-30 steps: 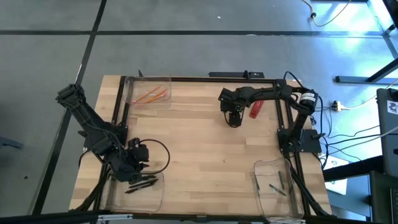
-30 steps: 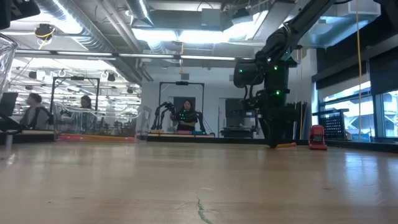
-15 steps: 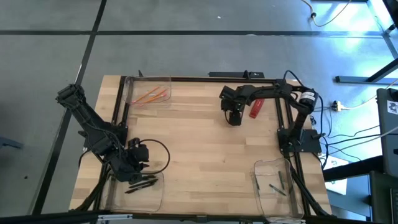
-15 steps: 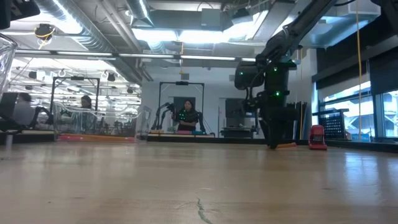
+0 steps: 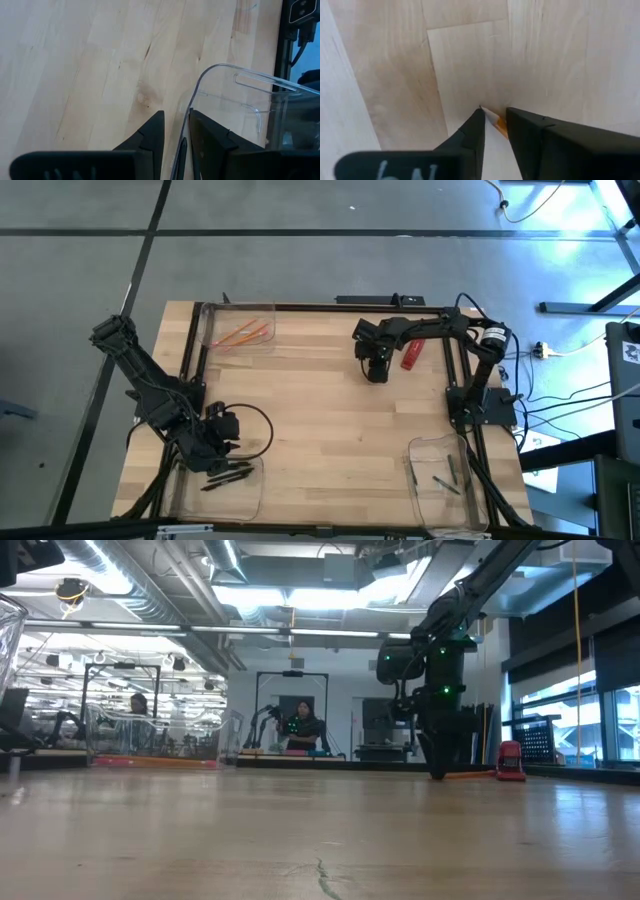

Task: Sort crayons/erasers/pens/pencils in bins
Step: Put the orange pencil into the top transparent bin

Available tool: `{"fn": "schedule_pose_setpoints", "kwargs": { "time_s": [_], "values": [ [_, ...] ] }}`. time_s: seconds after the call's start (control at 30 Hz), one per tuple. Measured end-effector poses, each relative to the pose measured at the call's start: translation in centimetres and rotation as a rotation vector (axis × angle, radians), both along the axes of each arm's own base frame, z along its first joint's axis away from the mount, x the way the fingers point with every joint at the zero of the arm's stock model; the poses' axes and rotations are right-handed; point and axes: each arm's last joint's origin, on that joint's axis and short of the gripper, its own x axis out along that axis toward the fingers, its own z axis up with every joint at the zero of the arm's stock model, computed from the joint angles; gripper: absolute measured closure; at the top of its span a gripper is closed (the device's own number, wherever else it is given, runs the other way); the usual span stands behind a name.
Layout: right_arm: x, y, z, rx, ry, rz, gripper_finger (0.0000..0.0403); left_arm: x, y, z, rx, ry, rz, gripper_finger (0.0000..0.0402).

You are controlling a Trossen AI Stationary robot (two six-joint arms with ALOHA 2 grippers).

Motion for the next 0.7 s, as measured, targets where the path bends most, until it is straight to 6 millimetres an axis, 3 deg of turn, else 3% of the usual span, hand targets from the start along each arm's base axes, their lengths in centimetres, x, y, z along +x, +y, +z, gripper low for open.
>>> {"fn": "schedule_pose_setpoints", "kwargs": {
  "time_s": [0.7],
  "values": [
    [1.2, -0.4, 0.8, -0.036, -0.04, 0.007, 0.0349, 0.0, 0.0, 0.0, 0.0, 0.0, 0.0, 0.0316]
  ]
}}
